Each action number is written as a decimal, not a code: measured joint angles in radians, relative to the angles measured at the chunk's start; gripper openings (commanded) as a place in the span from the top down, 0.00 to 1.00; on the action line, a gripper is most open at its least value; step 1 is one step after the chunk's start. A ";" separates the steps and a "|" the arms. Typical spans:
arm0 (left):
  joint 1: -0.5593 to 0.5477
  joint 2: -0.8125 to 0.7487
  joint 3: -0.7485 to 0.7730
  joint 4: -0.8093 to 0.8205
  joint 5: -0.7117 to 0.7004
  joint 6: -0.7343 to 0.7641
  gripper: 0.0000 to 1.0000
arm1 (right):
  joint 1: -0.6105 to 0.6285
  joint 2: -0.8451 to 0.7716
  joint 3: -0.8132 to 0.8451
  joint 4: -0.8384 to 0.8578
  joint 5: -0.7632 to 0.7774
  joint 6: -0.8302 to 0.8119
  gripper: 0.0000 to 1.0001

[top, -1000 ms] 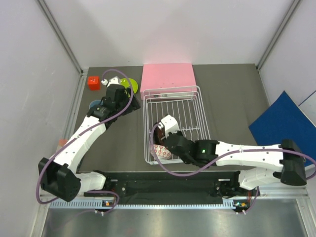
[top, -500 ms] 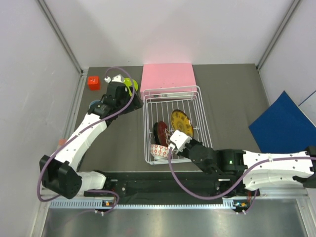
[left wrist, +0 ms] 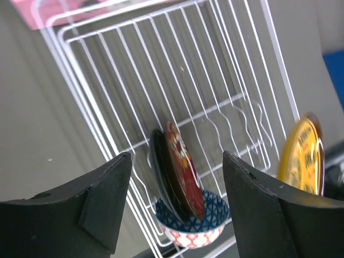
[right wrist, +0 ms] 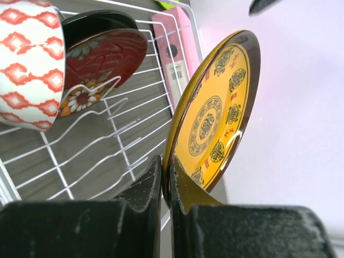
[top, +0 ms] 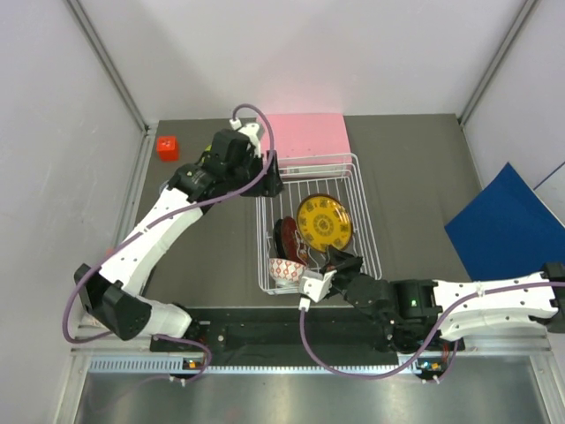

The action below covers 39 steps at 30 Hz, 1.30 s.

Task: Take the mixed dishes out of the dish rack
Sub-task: Pick up the plate from the dish rack, then place the plate at the center of the board.

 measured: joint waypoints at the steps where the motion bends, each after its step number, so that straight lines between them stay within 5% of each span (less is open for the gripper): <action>1: -0.017 0.000 0.006 -0.013 0.009 0.015 0.27 | 0.002 -0.002 -0.011 0.010 -0.005 -0.037 1.00; 13: -0.120 -0.010 -0.007 -0.101 0.005 0.083 0.27 | 0.024 0.040 -0.047 0.118 -0.023 -0.283 1.00; 23: -0.121 -0.054 -0.008 -0.104 -0.098 0.074 0.25 | 0.030 0.096 -0.053 0.115 -0.093 -0.306 1.00; 39: -0.129 -0.058 -0.096 -0.060 0.143 0.077 0.37 | 0.031 0.134 -0.053 0.131 -0.124 -0.333 1.00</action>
